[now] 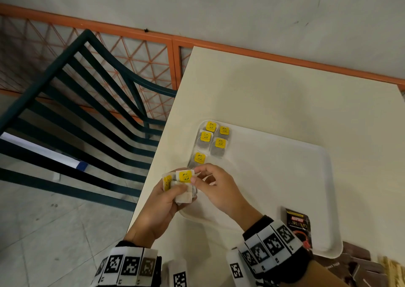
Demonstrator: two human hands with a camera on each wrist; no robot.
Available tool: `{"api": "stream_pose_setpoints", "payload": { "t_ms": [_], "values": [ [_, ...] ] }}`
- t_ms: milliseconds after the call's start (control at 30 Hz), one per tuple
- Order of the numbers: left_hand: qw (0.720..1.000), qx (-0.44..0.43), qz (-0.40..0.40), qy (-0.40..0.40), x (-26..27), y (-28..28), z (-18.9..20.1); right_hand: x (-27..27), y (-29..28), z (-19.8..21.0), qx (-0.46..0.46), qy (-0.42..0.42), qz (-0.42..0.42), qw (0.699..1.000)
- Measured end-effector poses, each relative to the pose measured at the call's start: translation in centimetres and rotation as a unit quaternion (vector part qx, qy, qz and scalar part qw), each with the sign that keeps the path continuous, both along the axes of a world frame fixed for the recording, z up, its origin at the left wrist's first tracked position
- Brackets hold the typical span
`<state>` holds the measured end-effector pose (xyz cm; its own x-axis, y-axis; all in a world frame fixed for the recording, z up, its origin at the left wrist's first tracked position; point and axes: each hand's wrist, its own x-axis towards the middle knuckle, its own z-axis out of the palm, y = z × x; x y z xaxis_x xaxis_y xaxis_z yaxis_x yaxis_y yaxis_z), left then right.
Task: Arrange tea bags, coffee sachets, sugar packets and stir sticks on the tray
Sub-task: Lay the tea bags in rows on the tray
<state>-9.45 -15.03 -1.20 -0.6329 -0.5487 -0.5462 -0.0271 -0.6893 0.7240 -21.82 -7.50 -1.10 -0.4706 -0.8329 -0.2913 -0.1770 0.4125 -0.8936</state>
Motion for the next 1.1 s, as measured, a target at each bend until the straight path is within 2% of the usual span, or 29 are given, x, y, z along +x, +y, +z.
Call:
{"api": "stream_pose_setpoints", "payload": {
  "t_ms": [167,300,367,500,667,933,1100],
  "values": [
    [1.0,0.008,-0.021,0.007,0.0,0.2,0.2,-0.4,0.6,-0.3,-0.007,-0.054,-0.05,0.997],
    [0.999,0.019,0.024,-0.012,0.2,-0.1,-0.3,-1.4,1.0,-0.6,-0.006,-0.145,-0.128,0.981],
    [0.999,0.016,0.033,-0.022,0.5,-0.2,-0.4,-2.3,1.1,-1.0,0.005,-0.161,-0.162,0.974],
    [0.999,0.012,0.042,-0.032,0.8,-0.3,-0.6,-4.1,1.0,-2.8,0.038,-0.092,-0.208,0.973],
    [0.998,0.013,0.033,-0.042,1.0,-0.2,-0.9,-4.8,0.0,-3.6,0.045,-0.049,-0.235,0.97],
    [0.998,0.021,0.047,-0.04,0.9,-0.1,-1.0,-4.3,-0.8,-3.4,0.04,0.006,-0.222,0.974],
    [0.998,0.02,0.053,-0.035,0.7,0.0,-0.7,-4.5,-0.7,-4.0,0.056,0.078,-0.197,0.976]
  ]
}}
